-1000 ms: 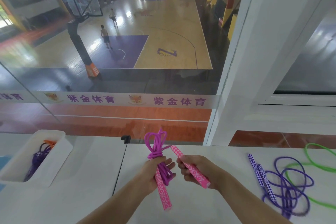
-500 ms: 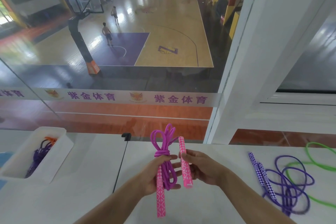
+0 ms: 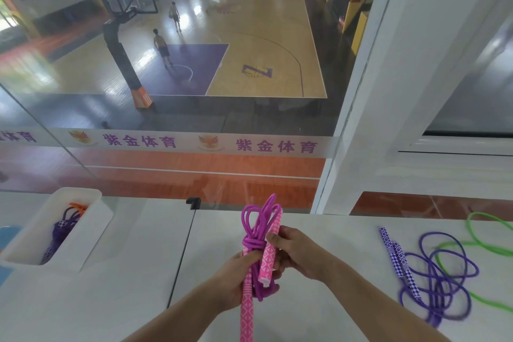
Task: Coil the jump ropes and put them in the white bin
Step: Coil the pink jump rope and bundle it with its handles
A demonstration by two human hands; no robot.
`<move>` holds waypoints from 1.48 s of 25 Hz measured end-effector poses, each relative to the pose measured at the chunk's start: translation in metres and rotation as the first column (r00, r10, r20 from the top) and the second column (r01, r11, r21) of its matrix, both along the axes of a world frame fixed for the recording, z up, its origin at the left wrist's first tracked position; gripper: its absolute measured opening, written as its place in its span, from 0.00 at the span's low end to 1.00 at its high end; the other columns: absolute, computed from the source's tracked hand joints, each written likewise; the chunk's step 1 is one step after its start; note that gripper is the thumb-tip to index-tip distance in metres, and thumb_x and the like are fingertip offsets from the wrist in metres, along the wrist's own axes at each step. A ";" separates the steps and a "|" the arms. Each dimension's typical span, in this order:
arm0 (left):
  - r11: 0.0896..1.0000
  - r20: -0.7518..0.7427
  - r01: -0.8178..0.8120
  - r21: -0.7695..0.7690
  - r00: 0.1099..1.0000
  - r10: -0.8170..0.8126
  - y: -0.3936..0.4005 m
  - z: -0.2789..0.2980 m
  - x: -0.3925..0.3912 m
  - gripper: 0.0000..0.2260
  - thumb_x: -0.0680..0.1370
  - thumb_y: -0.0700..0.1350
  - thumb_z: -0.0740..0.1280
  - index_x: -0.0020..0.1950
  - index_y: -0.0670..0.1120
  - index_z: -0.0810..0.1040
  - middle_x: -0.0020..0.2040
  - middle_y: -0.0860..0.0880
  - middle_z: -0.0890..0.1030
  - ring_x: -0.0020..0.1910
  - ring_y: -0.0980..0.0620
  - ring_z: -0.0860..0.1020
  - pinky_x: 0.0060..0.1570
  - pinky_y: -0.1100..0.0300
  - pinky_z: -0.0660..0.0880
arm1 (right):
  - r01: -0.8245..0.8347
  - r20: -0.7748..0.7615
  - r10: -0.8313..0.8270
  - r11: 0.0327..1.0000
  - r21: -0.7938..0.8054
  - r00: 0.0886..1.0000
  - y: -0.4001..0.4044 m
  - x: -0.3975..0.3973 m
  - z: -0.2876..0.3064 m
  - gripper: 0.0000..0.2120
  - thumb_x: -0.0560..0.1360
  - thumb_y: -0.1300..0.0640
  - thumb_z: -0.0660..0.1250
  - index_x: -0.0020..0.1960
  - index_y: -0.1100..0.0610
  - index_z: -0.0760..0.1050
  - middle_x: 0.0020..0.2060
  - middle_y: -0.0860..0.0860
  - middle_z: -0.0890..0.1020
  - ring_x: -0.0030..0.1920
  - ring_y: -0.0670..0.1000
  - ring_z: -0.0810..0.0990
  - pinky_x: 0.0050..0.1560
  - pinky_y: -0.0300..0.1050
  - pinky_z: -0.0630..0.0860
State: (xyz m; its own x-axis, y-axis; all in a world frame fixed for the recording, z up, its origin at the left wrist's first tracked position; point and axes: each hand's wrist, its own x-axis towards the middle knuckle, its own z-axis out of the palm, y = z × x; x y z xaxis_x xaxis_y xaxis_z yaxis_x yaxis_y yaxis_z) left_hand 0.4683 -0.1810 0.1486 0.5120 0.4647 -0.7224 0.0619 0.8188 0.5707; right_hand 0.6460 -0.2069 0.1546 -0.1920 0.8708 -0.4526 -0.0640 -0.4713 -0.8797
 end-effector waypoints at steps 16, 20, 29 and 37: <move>0.987 0.039 0.162 -0.025 0.986 -0.161 0.002 -0.004 -0.026 0.18 0.79 0.36 0.68 0.70 0.40 0.73 0.61 0.32 0.80 0.59 0.33 0.80 0.60 0.36 0.76 | 0.020 0.144 -0.013 0.999 -0.045 0.990 0.001 0.014 0.001 0.11 0.83 0.52 0.62 0.61 0.57 0.74 0.42 0.56 0.84 0.35 0.53 0.81 0.42 0.45 0.81; 0.990 0.061 0.140 0.030 0.988 -0.141 0.008 -0.003 -0.026 0.18 0.79 0.32 0.66 0.68 0.38 0.73 0.60 0.33 0.81 0.59 0.32 0.81 0.56 0.38 0.78 | 0.003 0.175 0.006 0.999 -0.051 0.985 0.004 0.020 0.005 0.09 0.83 0.54 0.62 0.61 0.57 0.73 0.41 0.56 0.82 0.35 0.53 0.81 0.42 0.46 0.82; 0.989 -0.101 0.090 0.119 0.992 -0.078 0.007 -0.021 -0.015 0.14 0.79 0.44 0.71 0.62 0.39 0.80 0.50 0.38 0.81 0.49 0.41 0.79 0.58 0.40 0.80 | 0.134 0.013 -0.134 0.984 -0.121 0.991 0.006 0.012 0.002 0.12 0.83 0.54 0.62 0.60 0.61 0.75 0.40 0.56 0.81 0.36 0.54 0.82 0.46 0.48 0.83; 0.997 -0.138 0.060 0.040 0.989 -0.054 0.010 -0.020 -0.009 0.13 0.79 0.37 0.69 0.62 0.37 0.78 0.51 0.36 0.81 0.48 0.41 0.79 0.58 0.40 0.80 | 0.224 0.026 -0.223 0.965 -0.137 0.974 0.003 0.013 -0.007 0.09 0.83 0.58 0.63 0.60 0.60 0.75 0.43 0.57 0.82 0.40 0.55 0.85 0.50 0.52 0.84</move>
State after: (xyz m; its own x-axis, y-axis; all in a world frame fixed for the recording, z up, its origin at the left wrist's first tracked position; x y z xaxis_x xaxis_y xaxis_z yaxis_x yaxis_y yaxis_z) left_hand 0.4590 -0.1707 0.1291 0.4366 0.4705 -0.7668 0.1878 0.7859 0.5891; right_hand 0.6590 -0.2038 0.1472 0.0059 0.8199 -0.5725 -0.1728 -0.5630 -0.8082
